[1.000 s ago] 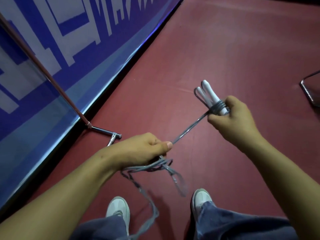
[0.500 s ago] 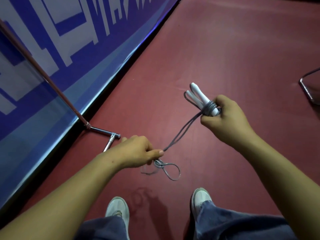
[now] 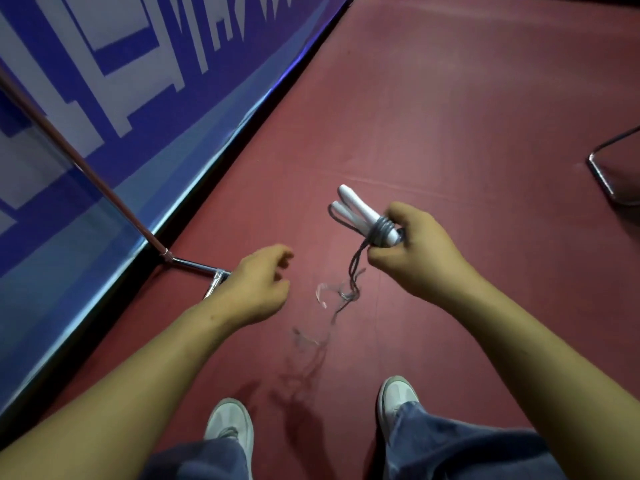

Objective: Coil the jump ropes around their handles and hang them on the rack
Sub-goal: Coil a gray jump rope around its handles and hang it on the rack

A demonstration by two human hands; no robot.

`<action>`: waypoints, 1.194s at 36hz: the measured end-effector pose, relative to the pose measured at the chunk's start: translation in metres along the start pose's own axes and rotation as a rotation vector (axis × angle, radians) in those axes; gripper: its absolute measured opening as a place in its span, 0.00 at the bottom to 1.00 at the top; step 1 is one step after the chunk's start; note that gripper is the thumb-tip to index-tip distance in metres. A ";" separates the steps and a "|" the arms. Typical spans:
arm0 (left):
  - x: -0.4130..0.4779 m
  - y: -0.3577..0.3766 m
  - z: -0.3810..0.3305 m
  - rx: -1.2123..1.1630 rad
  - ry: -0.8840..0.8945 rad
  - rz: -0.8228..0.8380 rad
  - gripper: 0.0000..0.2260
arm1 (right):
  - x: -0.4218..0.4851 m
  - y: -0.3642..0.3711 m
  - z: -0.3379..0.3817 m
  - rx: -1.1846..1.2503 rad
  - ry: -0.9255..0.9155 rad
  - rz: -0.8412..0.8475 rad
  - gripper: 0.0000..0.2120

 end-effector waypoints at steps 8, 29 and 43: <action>-0.012 0.013 -0.054 -0.181 0.197 0.222 0.40 | -0.008 0.006 0.018 0.364 0.065 0.201 0.12; -0.008 0.042 0.001 -0.188 -0.057 0.382 0.05 | -0.012 -0.004 0.014 0.532 0.132 0.183 0.09; -0.020 0.002 -0.067 -0.872 0.008 0.378 0.18 | -0.002 -0.005 0.007 0.534 0.176 0.132 0.09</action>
Point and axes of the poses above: each hand's wrist, its own x-axis towards the middle knuckle, its own y-axis out of the palm, z = x × y, the point moved 4 cm from there along x, towards the middle knuckle, and after that the axes turned 2 degrees about x, right-handed, at the moved point
